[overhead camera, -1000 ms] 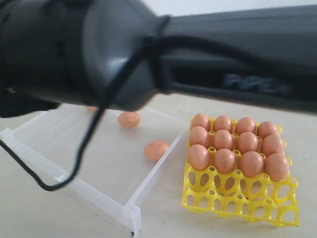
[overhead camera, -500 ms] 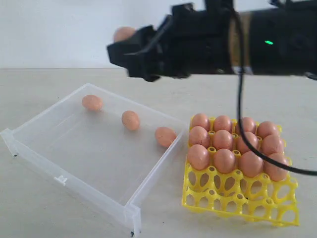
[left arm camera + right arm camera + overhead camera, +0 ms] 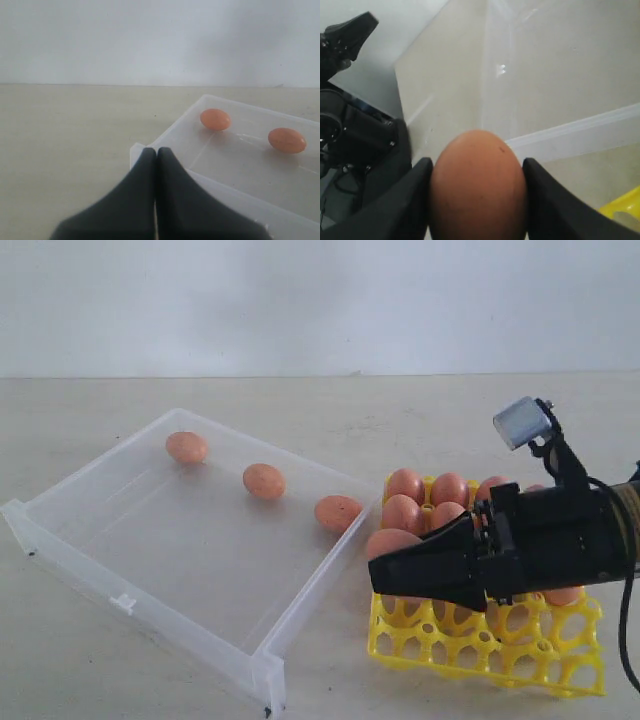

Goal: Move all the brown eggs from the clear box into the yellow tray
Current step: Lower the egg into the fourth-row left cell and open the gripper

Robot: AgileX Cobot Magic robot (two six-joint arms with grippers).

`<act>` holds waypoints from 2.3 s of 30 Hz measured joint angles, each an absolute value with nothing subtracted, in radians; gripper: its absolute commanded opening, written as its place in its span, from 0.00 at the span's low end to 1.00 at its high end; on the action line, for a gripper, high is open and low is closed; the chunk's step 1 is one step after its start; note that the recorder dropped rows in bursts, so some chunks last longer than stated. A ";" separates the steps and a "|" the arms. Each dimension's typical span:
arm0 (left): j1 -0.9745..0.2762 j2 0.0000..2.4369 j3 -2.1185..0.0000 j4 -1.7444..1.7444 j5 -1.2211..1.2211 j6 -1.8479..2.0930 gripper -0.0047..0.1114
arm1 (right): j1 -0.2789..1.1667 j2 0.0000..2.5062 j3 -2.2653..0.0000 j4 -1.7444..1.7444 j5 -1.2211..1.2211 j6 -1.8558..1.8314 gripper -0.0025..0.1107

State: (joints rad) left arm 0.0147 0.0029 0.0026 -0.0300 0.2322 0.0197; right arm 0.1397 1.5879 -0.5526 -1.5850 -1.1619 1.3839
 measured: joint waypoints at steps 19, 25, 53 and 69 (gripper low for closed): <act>0.015 0.003 0.003 -0.030 0.232 0.020 0.00 | 0.150 1.767 -0.551 -1.436 -0.954 0.870 0.02; 0.015 0.003 0.003 -0.030 0.232 0.020 0.00 | 0.150 1.769 -0.551 -1.373 -0.956 0.788 0.05; 0.015 0.003 0.003 -0.030 0.232 0.020 0.00 | 0.269 1.769 -0.551 -1.259 -0.819 0.737 0.21; 0.015 0.003 0.003 -0.030 0.232 0.020 0.00 | 0.269 1.769 -0.551 -1.303 -0.792 0.737 0.60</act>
State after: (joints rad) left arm 0.0147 0.0029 0.0026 -0.0300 0.2322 0.0197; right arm 0.2686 1.7695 -0.5511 -1.3028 -0.7918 0.7366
